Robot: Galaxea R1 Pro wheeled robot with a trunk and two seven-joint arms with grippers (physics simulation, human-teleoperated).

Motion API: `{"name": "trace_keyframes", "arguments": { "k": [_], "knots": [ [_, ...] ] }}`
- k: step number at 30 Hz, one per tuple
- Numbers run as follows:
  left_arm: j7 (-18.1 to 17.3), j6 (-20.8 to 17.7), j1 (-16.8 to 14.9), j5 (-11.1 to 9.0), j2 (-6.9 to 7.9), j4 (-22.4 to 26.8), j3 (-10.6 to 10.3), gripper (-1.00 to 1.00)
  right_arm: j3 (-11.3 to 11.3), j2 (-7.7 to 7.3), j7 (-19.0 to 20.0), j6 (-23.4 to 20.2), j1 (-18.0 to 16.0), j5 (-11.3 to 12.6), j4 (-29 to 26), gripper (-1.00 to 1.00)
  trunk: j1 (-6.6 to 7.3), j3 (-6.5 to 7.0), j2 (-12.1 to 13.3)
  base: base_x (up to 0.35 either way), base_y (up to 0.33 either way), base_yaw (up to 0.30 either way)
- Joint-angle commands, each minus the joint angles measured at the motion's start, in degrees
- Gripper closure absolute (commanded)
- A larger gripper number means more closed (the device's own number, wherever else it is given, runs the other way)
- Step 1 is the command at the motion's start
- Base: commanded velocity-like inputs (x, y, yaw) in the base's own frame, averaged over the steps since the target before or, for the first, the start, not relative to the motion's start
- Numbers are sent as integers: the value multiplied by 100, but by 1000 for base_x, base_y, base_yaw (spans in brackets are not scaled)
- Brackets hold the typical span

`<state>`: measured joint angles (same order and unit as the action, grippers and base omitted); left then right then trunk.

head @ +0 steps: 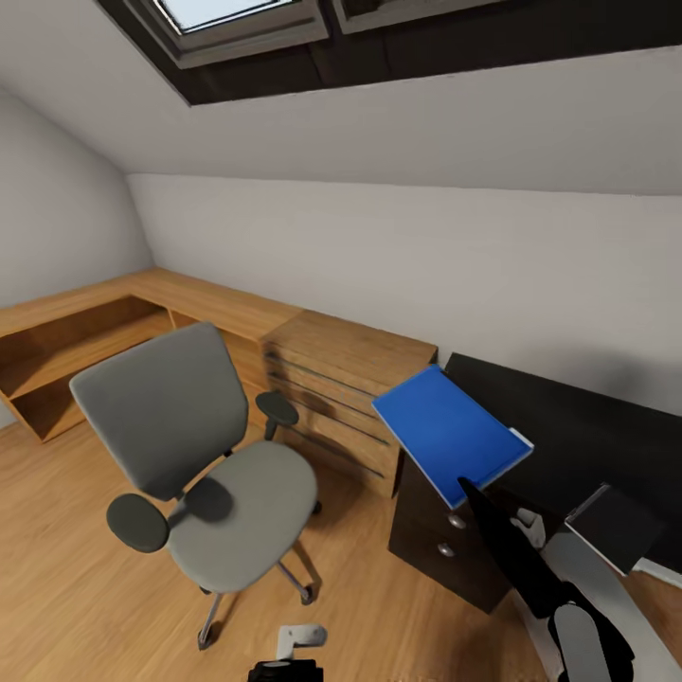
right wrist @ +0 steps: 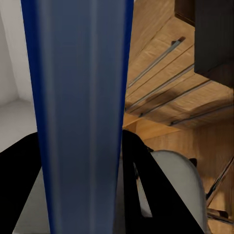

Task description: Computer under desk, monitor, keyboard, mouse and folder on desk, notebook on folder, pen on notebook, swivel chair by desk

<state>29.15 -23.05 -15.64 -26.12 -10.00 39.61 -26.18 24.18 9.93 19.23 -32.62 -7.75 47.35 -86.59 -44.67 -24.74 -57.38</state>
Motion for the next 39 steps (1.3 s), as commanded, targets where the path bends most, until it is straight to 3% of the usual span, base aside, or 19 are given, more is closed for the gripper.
{"name": "trace_keyframes", "arguments": {
  "k": [1, 10, 39],
  "knots": [
    [1, -15, -14, -7, 6, -26, -19, -100, 24, 7, 4, -52, -7, 29, 1, 100, 22, 12, 37, 0, 0, -268],
    [-14, 327, -18, 19, 0, -228, -19, -100, 34, 7, 4, -52, -7, 34, 2, 100, 220, 174, 398, 0, 0, -268],
    [-14, 477, -18, 37, 0, -296, -25, -100, 52, 7, 11, -52, -7, 37, 4, 100, 857, 694, 1561, 0, 0, -268]
  ]
}}
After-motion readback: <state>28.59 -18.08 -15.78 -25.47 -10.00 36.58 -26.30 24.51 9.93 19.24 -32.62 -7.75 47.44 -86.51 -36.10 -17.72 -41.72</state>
